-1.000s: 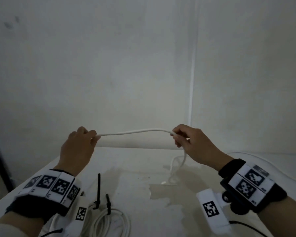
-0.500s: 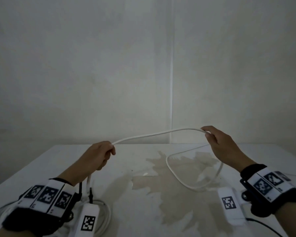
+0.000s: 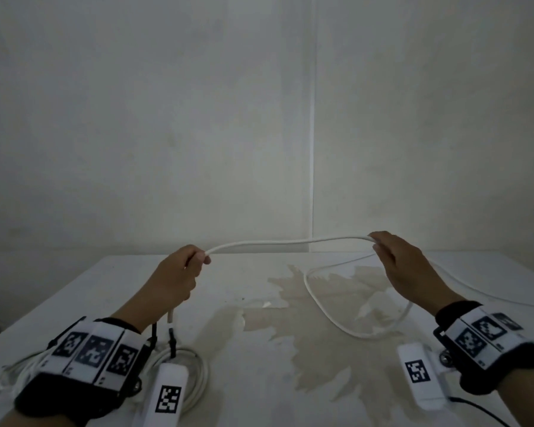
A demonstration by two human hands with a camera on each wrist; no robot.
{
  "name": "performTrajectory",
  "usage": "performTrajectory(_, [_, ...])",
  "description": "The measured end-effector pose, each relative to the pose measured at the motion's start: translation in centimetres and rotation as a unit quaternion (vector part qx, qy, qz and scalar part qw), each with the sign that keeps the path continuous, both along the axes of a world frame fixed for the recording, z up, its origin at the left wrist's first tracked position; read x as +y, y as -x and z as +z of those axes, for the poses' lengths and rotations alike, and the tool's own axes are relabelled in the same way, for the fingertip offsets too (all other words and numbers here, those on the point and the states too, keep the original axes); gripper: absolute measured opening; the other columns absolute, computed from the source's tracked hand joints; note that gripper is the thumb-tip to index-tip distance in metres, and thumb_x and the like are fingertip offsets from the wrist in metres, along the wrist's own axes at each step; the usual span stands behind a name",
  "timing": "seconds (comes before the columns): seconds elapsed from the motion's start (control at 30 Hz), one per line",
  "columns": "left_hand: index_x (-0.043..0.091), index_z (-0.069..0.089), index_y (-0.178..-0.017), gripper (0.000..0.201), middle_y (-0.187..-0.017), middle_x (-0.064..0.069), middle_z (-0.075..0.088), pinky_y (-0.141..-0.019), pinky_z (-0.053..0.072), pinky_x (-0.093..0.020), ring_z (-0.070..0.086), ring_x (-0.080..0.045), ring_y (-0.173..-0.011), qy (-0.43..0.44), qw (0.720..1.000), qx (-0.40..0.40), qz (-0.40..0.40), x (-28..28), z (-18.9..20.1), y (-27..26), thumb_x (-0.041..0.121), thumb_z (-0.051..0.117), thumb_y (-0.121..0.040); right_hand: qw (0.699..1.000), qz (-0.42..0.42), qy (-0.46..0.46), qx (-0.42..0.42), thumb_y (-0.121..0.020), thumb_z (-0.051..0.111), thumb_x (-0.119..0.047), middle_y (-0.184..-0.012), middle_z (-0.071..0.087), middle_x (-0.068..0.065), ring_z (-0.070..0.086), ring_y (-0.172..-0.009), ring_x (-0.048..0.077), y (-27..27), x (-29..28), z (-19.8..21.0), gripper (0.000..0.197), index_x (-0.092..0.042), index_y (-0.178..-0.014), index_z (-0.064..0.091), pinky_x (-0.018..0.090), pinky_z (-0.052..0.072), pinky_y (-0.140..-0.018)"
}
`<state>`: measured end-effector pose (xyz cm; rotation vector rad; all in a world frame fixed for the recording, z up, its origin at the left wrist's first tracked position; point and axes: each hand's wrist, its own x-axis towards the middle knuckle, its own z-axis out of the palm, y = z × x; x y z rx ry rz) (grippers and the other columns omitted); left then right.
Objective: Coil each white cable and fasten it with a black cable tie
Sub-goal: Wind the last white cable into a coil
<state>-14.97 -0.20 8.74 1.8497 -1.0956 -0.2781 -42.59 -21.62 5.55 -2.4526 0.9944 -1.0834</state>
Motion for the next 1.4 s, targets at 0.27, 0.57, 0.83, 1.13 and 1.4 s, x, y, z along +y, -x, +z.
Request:
performTrajectory(0.27, [0.021,0.06,-0.086,0.028,-0.059,0.002,0.039,-0.04,0.024,-0.015,0.027,-0.005,-0.043,0.143,0.987,0.074,-0.027,-0.1,0.8,0.6,0.02,0.035,-0.099,0.973,0.001,0.155,0.171,-0.088,0.054,-0.006,-0.087,0.065,0.009,0.063,-0.078,0.026,-2.6,1.8,-2.1,0.03,-0.011,-0.116,0.062,0.032,0.05,-0.062])
performTrajectory(0.57, [0.026,0.059,-0.096,0.017,-0.059,0.007,0.043,-0.048,0.031,-0.013,0.04,-0.003,-0.051,0.165,0.981,-0.082,-0.063,-1.6,-0.5,3.5,0.021,0.042,-0.096,0.904,0.171,0.351,0.173,-0.079,0.04,-0.018,-0.07,0.055,-0.003,0.047,-0.056,0.013,-7.5,8.1,-1.4,0.025,-0.02,-0.079,0.065,0.021,0.029,-0.047])
performTrajectory(0.83, [0.038,0.06,-0.089,0.018,-0.076,0.011,0.06,-0.058,0.038,-0.009,0.052,0.001,-0.064,0.082,0.99,-0.072,-0.085,-1.6,-1.6,4.3,0.026,0.048,-0.094,0.924,0.233,0.303,0.031,-0.088,0.045,-0.022,-0.074,0.057,0.003,0.041,-0.064,0.013,-8.8,9.5,2.0,0.015,-0.012,-0.08,0.055,0.026,0.032,-0.058])
performTrajectory(1.13, [0.007,0.06,-0.072,0.04,-0.07,0.02,0.066,-0.061,0.037,-0.011,0.05,0.008,-0.058,0.074,0.983,0.054,-0.158,-1.2,-0.9,5.6,0.03,0.039,-0.097,0.966,0.237,0.102,-0.028,-0.089,0.05,-0.019,-0.074,0.051,-0.005,0.042,-0.065,0.009,-9.4,8.5,3.6,0.024,-0.003,-0.078,0.063,0.015,0.035,-0.063])
performTrajectory(1.4, [0.03,0.061,-0.058,0.041,-0.091,0.007,0.072,-0.076,0.037,-0.022,0.058,-0.033,-0.092,0.064,0.982,0.026,-0.175,-1.0,-0.7,5.2,0.032,0.044,-0.095,0.95,0.289,-0.12,0.014,-0.095,0.047,-0.011,-0.077,0.063,-0.012,0.055,-0.071,-0.006,-8.8,9.1,4.3,0.022,-0.018,-0.086,0.066,0.006,0.04,-0.068])
